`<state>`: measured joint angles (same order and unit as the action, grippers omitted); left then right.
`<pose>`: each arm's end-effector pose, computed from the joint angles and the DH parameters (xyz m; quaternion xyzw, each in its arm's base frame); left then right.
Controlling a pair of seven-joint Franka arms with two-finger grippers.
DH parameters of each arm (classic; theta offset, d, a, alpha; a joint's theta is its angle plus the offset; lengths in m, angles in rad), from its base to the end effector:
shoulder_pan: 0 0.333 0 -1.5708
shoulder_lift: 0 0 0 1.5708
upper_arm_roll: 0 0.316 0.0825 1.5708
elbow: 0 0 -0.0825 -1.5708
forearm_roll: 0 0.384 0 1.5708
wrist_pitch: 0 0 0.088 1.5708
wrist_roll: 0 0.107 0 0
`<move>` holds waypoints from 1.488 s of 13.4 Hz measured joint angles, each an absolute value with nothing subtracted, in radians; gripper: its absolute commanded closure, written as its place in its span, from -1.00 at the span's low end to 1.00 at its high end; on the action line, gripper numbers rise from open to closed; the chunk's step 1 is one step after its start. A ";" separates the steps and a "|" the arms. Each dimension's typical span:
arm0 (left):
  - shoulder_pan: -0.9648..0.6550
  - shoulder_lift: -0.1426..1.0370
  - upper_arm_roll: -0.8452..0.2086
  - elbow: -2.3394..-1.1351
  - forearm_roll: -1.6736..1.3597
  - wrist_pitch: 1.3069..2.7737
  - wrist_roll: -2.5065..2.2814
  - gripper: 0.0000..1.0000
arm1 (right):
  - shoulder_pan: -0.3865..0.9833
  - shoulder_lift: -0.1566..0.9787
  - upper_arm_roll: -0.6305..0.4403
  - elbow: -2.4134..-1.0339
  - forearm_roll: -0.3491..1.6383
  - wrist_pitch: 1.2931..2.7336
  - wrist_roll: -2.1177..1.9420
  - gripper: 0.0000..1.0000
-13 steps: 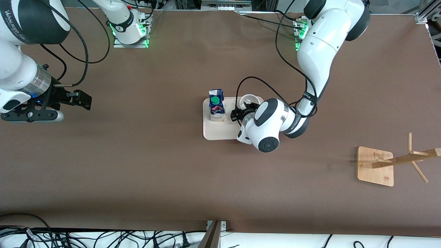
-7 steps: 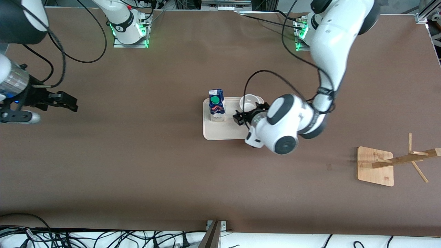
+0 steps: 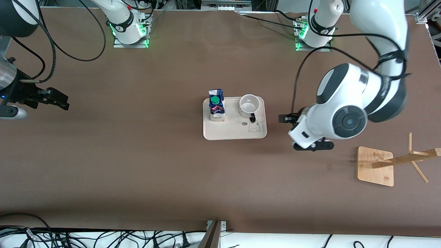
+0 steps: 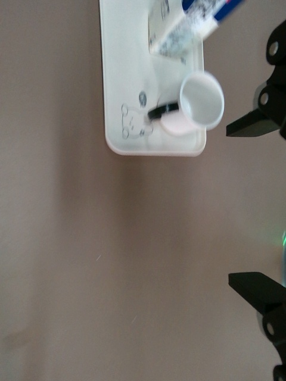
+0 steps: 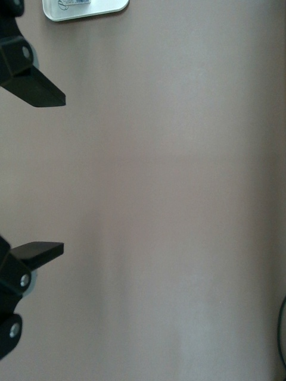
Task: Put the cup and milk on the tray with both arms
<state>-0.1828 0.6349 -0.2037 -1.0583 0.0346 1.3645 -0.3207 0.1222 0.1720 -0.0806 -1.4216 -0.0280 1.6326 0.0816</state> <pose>0.6575 -0.2187 0.4494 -0.9862 0.0220 0.1635 0.0122 0.6125 0.0271 0.6008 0.9994 -0.0187 0.0210 0.0196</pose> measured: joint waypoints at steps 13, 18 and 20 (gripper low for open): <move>-0.054 0.124 -0.040 -1.465 0.036 1.589 -0.015 -1.00 | 0.104 0.144 -0.086 -1.421 -0.046 1.626 0.081 -1.00; -0.072 0.009 -0.013 -1.630 0.036 1.645 -0.012 -1.00 | 0.102 0.144 -0.086 -1.421 -0.046 1.616 0.079 -1.00; -0.073 0.002 -0.013 -1.646 0.036 1.647 -0.012 -1.00 | 0.102 0.144 -0.086 -1.421 -0.046 1.614 0.076 -1.00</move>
